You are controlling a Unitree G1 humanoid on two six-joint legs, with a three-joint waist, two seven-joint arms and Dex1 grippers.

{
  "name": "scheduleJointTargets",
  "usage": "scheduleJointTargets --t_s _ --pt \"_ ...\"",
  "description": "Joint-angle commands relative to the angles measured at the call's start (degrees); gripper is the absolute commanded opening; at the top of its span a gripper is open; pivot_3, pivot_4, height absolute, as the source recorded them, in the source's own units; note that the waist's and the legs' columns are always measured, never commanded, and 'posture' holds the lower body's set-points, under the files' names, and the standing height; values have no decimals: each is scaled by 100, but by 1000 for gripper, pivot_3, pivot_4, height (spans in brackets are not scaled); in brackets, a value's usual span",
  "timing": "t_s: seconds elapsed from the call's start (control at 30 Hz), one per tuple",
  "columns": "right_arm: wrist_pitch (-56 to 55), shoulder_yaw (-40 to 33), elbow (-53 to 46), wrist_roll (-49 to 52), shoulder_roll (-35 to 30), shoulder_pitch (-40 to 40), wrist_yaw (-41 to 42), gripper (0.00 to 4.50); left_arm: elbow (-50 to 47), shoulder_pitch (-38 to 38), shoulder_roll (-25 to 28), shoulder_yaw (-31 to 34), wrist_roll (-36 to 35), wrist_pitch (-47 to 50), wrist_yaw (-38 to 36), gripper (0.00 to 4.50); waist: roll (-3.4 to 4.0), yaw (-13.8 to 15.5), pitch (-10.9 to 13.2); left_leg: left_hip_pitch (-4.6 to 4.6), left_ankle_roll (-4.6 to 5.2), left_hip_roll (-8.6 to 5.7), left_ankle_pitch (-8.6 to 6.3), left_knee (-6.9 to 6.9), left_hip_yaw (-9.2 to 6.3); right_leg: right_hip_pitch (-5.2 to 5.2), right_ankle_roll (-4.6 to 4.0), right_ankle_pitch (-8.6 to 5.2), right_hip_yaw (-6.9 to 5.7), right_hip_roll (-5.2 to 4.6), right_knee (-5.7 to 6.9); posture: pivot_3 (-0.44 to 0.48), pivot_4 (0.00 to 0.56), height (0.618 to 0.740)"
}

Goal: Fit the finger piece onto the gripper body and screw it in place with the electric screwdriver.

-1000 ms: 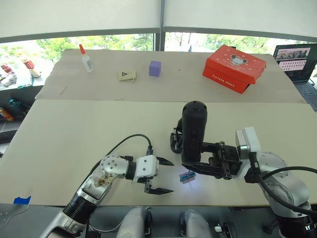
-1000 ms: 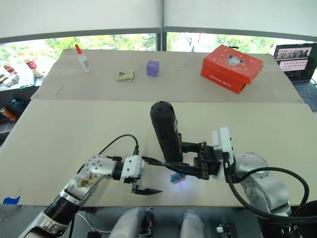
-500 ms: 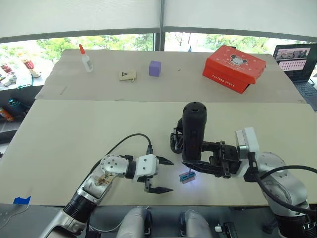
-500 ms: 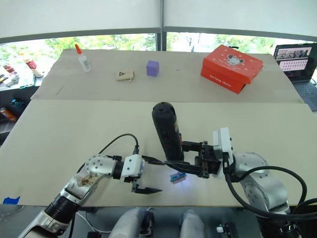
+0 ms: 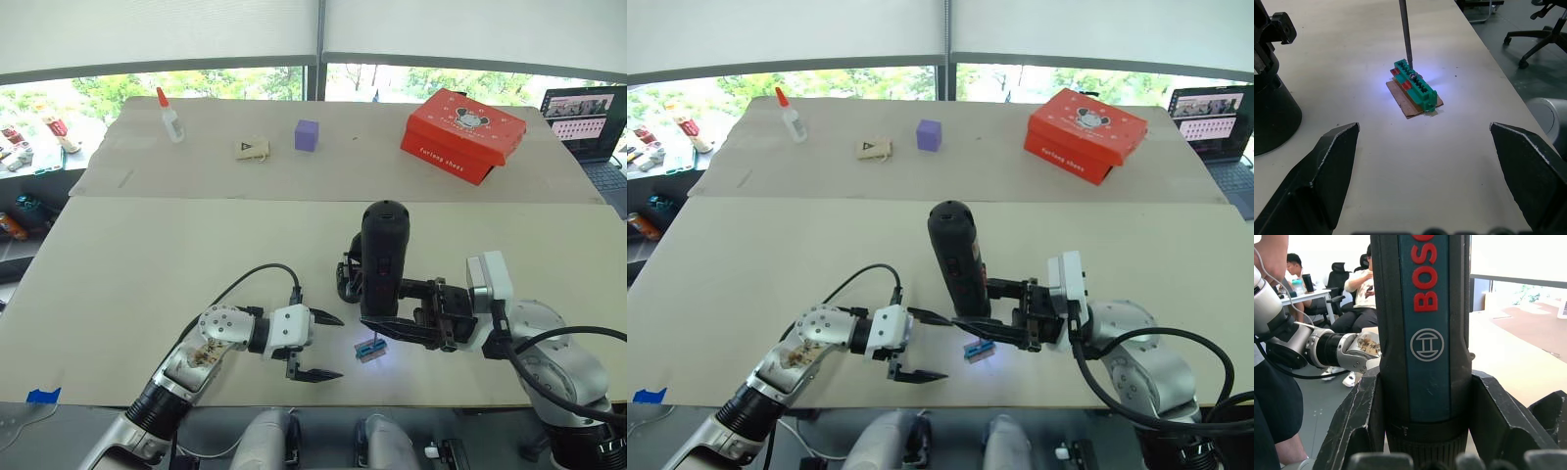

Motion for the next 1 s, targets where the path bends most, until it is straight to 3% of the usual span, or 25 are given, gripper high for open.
scheduleJointTargets --t_s 0.03,1.0 --pt "-38 -117 -227 268 -3 -132 19 1936 -73 -55 -53 31 -50 -67 14 4500 0 0 0 0 0 0 0 0 0 0 0 0 0 0 0 0 150 740" --pt "75 -22 -330 319 16 -177 -145 1936 -134 -16 -85 17 -61 -43 34 4500 0 0 0 0 0 0 0 0 0 0 0 0 0 0 1 0 150 740"
